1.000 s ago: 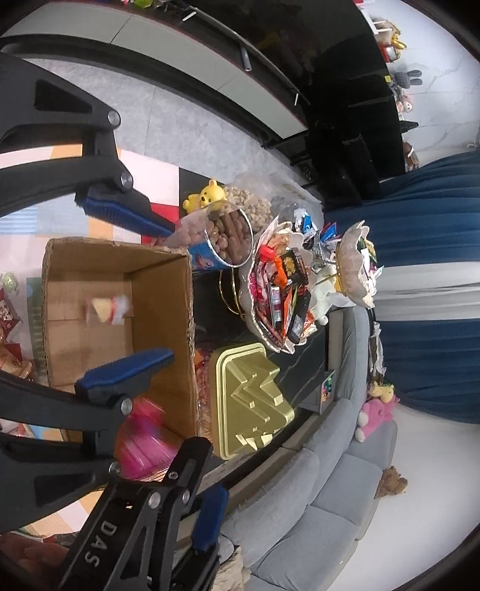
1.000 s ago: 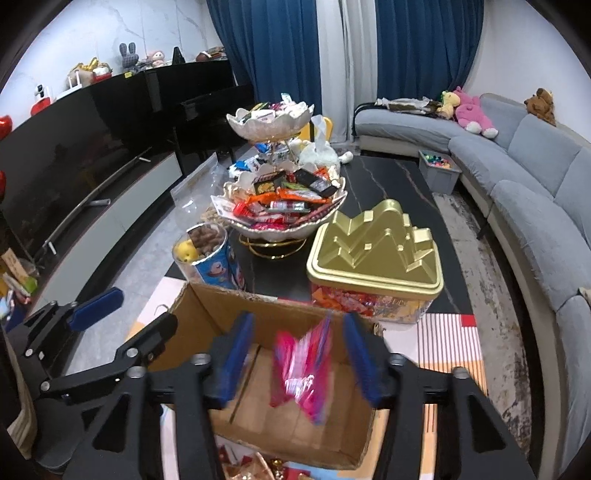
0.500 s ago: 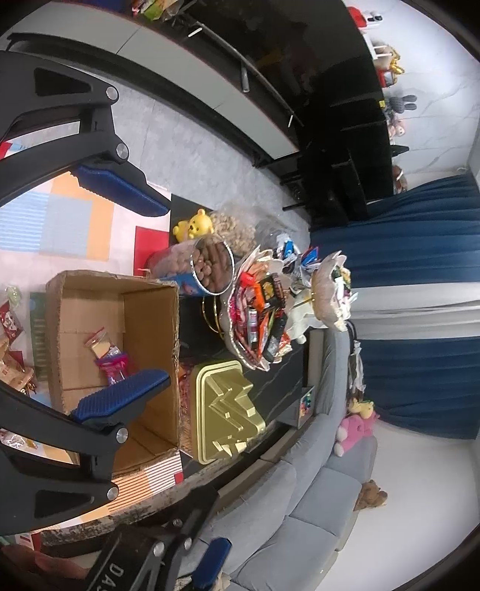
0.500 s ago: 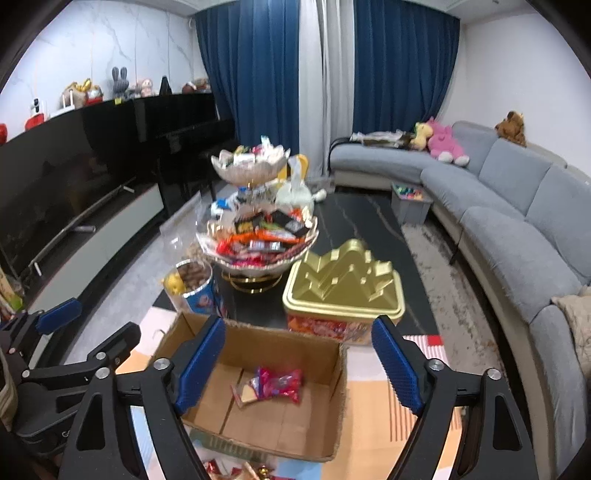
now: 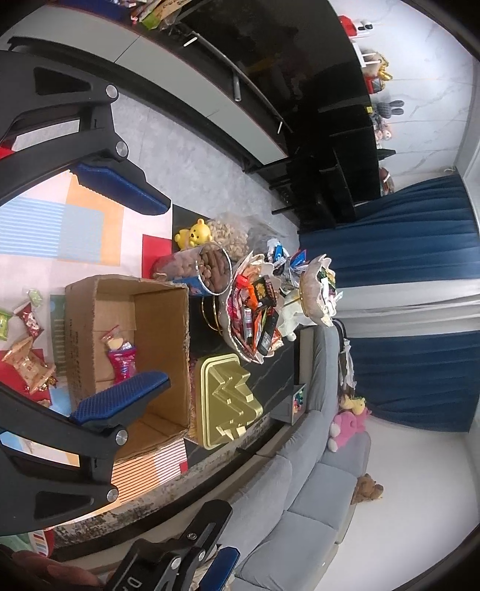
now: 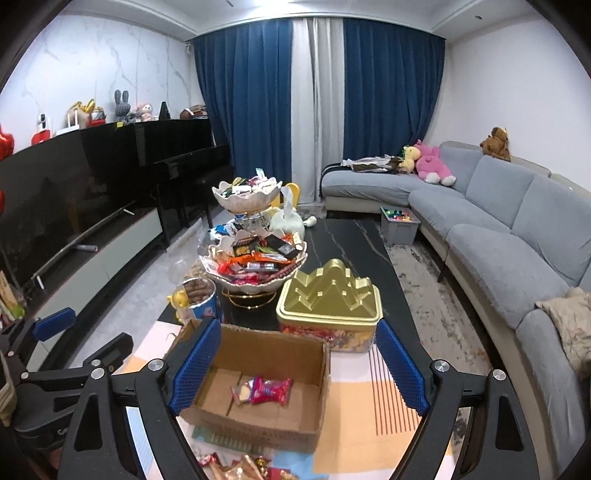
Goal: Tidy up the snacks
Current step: 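Withdraw both tools from the box back toward the remaining snacks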
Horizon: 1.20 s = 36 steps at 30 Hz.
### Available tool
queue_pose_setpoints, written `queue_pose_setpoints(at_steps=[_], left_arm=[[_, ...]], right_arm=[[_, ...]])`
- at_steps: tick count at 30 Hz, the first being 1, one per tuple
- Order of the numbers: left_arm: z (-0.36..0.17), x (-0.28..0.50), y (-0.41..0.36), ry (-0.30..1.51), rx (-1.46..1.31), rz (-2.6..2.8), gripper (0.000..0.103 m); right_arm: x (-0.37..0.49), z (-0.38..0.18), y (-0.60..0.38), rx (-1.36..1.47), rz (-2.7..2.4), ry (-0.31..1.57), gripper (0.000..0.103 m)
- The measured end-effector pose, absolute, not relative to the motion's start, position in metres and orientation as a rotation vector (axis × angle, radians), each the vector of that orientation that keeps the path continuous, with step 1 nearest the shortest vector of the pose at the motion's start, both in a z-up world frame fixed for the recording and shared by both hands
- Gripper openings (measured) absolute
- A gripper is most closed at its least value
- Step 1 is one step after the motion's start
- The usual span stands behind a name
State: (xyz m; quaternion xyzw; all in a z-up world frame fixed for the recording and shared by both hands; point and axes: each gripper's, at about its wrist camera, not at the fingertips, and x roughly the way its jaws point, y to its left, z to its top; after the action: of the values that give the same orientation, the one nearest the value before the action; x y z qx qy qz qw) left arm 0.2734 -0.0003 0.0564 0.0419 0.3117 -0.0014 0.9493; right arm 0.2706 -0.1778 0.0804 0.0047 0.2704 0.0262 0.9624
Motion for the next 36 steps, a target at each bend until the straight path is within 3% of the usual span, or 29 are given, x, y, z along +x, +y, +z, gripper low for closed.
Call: queue_pose_setpoints(at_steps=[17,36], left_arm=[[0.024,0.225,-0.005,0.654,0.112,-0.018,0.087],[-0.041,0.19,-0.005,0.69,0.126,-0.051,0.087]], right_arm=[[0.226,0.048,-0.187,0.002,0.045,0.591,0.086],[0.189,-0.026,-0.176,-0.02,0.055,0.722,0.086]])
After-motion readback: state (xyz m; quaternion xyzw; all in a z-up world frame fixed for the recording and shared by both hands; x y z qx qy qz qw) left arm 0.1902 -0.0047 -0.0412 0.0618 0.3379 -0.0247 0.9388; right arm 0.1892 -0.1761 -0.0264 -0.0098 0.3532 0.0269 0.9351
